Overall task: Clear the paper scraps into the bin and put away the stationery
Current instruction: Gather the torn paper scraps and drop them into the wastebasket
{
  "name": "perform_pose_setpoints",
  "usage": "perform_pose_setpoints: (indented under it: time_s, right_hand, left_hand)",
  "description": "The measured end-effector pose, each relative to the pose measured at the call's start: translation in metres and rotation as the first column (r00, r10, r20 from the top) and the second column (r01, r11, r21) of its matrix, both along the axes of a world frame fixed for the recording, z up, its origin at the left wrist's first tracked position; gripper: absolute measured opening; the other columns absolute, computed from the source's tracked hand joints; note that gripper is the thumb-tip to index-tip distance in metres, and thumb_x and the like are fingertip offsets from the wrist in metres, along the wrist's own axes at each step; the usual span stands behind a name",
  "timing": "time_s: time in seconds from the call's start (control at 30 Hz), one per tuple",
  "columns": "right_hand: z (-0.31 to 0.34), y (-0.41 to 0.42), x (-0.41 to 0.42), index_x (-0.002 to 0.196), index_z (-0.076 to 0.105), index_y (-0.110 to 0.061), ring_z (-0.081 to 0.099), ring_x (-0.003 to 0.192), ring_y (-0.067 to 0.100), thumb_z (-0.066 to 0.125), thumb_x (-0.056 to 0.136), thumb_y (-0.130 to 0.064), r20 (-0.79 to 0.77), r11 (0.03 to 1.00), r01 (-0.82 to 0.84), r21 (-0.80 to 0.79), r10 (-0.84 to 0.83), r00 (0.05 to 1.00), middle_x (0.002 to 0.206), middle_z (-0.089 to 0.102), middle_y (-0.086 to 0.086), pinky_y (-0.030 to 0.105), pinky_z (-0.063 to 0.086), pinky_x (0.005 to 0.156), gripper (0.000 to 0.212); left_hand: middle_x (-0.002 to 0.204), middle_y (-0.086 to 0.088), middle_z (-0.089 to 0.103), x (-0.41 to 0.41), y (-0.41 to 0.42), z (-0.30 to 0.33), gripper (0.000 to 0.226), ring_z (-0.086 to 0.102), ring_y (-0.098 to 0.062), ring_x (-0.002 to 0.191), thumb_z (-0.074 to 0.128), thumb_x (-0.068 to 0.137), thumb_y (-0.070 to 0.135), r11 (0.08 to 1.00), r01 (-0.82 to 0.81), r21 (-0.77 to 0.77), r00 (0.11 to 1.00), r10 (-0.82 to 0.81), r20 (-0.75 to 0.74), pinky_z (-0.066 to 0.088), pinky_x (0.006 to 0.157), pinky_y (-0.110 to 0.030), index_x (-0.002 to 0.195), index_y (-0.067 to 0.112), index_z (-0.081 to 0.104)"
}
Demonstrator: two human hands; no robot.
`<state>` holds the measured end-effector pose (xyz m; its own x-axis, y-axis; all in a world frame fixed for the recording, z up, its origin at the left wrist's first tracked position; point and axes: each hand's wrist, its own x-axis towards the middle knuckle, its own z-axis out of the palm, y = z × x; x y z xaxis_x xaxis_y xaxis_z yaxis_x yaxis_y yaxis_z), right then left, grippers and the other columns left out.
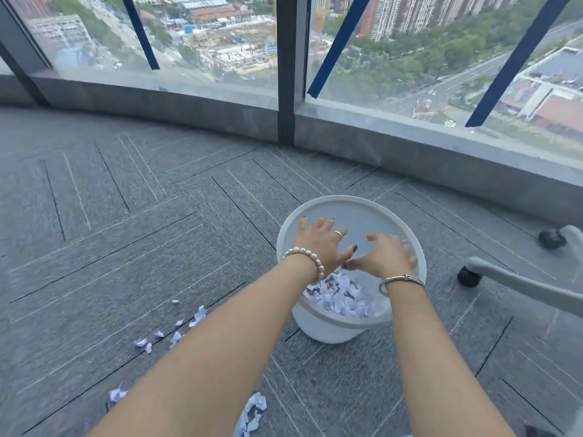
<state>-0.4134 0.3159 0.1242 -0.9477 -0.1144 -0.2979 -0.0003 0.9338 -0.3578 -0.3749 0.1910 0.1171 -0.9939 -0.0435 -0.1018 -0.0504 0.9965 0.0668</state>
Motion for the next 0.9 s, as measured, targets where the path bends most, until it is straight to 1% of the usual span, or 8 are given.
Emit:
perform_pose_setpoints:
  time_s: [0.13,0.2,0.33,0.47,0.6,0.73,0.83,0.9]
  right_hand:
    - [0.005,-0.001,0.004,0.127,0.046,-0.023,0.034,0.126,0.029,0.075,0.062,-0.047,-0.027,1.000,0.009,-0.001,-0.009,1.000,0.132,0.045,0.010,0.042,0.029,0.098,0.075]
    - [0.011,-0.005,0.005,0.124,0.048,-0.023,0.038,0.123,0.028,0.074,0.064,-0.045,-0.079,1.000,0.015,0.002,-0.014,0.997,0.127,0.050,0.009,0.040,0.031,0.096,0.069]
    - [0.033,-0.026,0.013,0.118,0.052,-0.023,0.040,0.120,0.027,0.072,0.068,-0.040,-0.228,0.996,-0.070,0.046,0.079,0.970,0.121,0.055,0.007,0.038,0.030,0.094,0.057]
    - [0.057,-0.059,0.034,0.111,0.057,-0.023,0.043,0.117,0.027,0.067,0.071,-0.035,-0.377,0.981,-0.185,-0.051,0.153,0.913,0.118,0.057,0.007,0.039,0.031,0.092,0.043]
    - [0.068,-0.102,0.064,0.106,0.060,-0.021,0.048,0.111,0.027,0.066,0.070,-0.032,-0.448,0.919,-0.357,-0.165,0.253,0.858,0.112,0.061,0.007,0.039,0.037,0.091,0.038]
    - [0.052,-0.157,0.112,0.104,0.060,-0.019,0.051,0.106,0.027,0.066,0.071,-0.034,-0.408,0.816,-0.554,-0.167,0.454,0.792,0.108,0.062,0.007,0.040,0.041,0.090,0.036]
    - [0.007,-0.194,0.155,0.103,0.059,-0.019,0.051,0.106,0.024,0.065,0.074,-0.036,-0.264,0.740,-0.655,-0.153,0.608,0.749,0.109,0.062,0.004,0.040,0.042,0.091,0.035]
    - [-0.035,-0.209,0.179,0.103,0.059,-0.018,0.051,0.106,0.025,0.064,0.075,-0.035,-0.142,0.682,-0.719,-0.135,0.704,0.695,0.109,0.062,0.004,0.039,0.043,0.091,0.034]
  left_hand:
    - [0.142,-0.002,0.035,0.004,-0.005,0.009,0.052,0.027,-0.020,0.131,0.027,0.091,0.052,1.000,0.002,0.015,0.998,-0.001,-0.070,0.016,0.109,-0.047,0.133,0.023,0.038]
    - [0.135,-0.003,0.043,0.007,-0.011,0.018,0.051,0.034,-0.020,0.126,0.027,0.092,0.050,1.000,0.001,-0.006,0.992,-0.002,-0.127,0.022,0.105,-0.045,0.130,0.021,0.042]
    - [0.123,-0.005,0.053,0.019,-0.031,0.043,0.050,0.044,-0.022,0.114,0.025,0.093,0.048,0.997,-0.048,-0.054,0.971,0.034,-0.235,0.031,0.097,-0.043,0.123,0.016,0.049]
    - [0.119,-0.004,0.054,0.039,-0.066,0.068,0.047,0.047,-0.021,0.110,0.026,0.093,0.046,0.991,-0.128,-0.044,0.947,0.109,-0.304,0.035,0.090,-0.041,0.120,0.017,0.051]
    - [0.120,-0.003,0.054,0.080,-0.114,0.078,0.045,0.047,-0.021,0.110,0.028,0.093,0.045,0.984,-0.175,-0.024,0.917,0.154,-0.369,0.036,0.090,-0.038,0.120,0.016,0.050]
    - [0.119,-0.004,0.054,0.135,-0.167,0.062,0.045,0.046,-0.022,0.111,0.028,0.093,0.045,0.966,-0.258,-0.018,0.921,0.241,-0.306,0.036,0.090,-0.038,0.120,0.016,0.050]
    - [0.119,-0.005,0.054,0.177,-0.202,0.029,0.044,0.045,-0.023,0.113,0.029,0.093,0.045,0.951,-0.303,-0.061,0.937,0.286,-0.201,0.035,0.091,-0.038,0.119,0.017,0.049]
    - [0.120,-0.005,0.053,0.203,-0.222,-0.001,0.044,0.045,-0.023,0.113,0.029,0.093,0.046,0.949,-0.294,-0.116,0.953,0.282,-0.110,0.035,0.091,-0.038,0.121,0.017,0.048]
